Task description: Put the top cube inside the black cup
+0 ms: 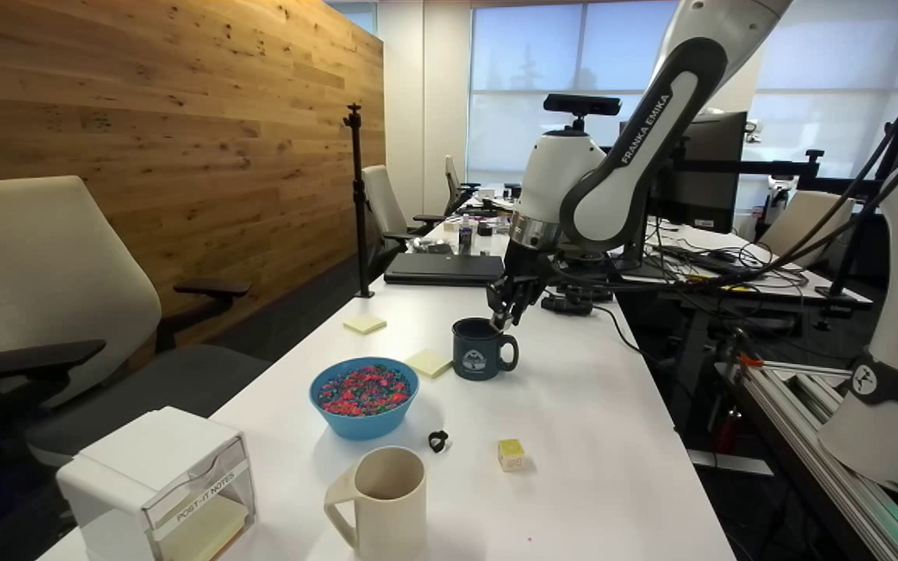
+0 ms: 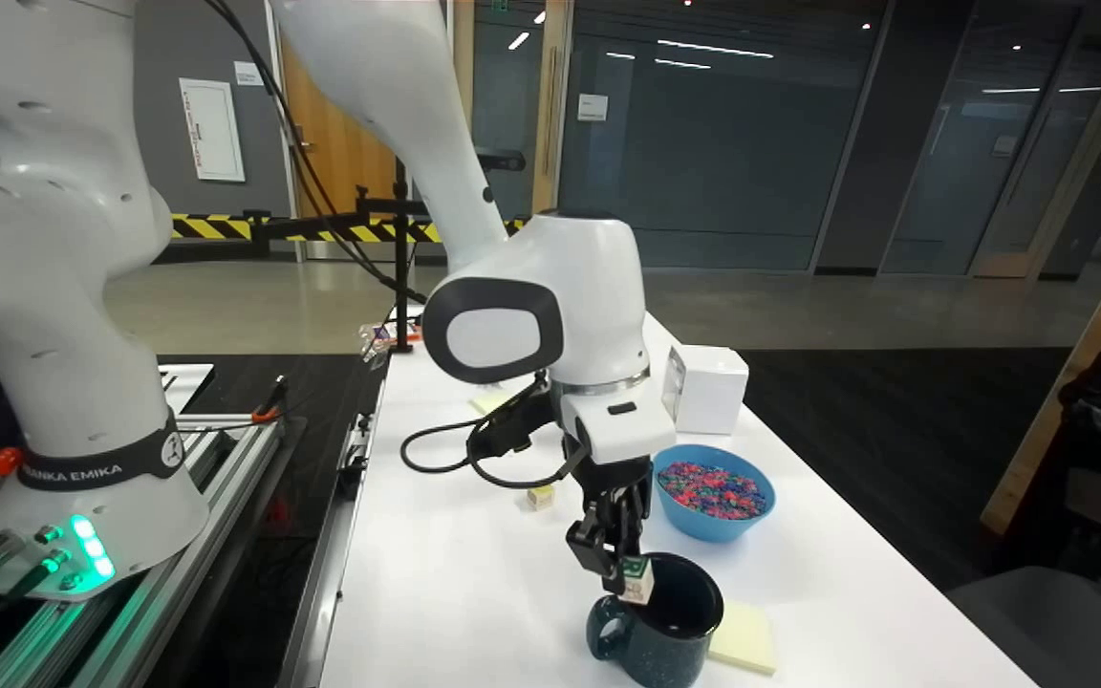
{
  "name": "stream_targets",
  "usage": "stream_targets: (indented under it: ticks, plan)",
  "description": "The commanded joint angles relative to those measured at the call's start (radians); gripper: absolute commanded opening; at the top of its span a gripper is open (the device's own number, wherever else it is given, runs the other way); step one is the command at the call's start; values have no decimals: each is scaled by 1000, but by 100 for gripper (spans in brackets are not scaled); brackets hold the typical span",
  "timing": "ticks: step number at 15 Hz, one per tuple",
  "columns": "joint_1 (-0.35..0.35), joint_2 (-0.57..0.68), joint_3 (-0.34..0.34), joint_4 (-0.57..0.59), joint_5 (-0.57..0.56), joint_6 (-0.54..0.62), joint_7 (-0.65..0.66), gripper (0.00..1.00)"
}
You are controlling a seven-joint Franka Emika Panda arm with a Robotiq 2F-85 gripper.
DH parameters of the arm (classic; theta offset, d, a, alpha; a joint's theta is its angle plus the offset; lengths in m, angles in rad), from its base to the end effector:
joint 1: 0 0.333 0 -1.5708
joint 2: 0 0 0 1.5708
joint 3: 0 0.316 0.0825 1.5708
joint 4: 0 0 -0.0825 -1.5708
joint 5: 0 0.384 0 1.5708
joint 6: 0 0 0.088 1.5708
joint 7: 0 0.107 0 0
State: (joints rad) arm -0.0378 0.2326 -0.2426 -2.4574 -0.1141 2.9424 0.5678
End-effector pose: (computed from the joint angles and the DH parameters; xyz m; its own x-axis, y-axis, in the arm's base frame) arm 0.4887 -0.1355 0.2332 0.7174 -0.6444 0.2646 -0.6586 -0.7512 -0.0439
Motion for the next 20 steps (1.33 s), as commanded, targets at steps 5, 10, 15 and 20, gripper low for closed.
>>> stream_targets:
  ticks: [5, 10, 15, 20]
  plan:
    - [-5, 21, -1, 37, 93, 17, -66, 11]
    - [-3, 41, 7, 76, 122, 10, -89, 11]
    - [-8, 63, 11, 123, 145, 3, -115, 11]
    - [-13, 77, 25, 155, 168, -5, -134, 11]
